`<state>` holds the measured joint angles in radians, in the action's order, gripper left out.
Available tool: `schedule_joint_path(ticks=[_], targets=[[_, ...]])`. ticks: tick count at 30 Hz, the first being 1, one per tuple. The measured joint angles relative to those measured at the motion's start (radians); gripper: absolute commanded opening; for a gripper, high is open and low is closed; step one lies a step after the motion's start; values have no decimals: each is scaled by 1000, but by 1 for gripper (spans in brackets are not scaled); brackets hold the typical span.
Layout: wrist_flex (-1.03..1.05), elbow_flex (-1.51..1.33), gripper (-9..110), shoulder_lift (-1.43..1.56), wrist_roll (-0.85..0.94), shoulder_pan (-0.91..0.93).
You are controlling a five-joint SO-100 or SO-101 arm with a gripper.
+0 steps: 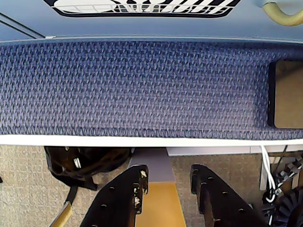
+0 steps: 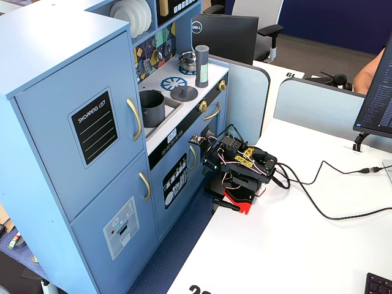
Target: Put salt in the gray recipient
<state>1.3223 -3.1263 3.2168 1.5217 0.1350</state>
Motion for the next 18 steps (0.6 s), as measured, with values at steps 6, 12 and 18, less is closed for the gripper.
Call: schedule_joint_path(ticks=[6,12,18], targets=[[0,0,0,0,23,-60],[0,0,0,0,28,-57],[-14,64,0,-77,31,-3]])
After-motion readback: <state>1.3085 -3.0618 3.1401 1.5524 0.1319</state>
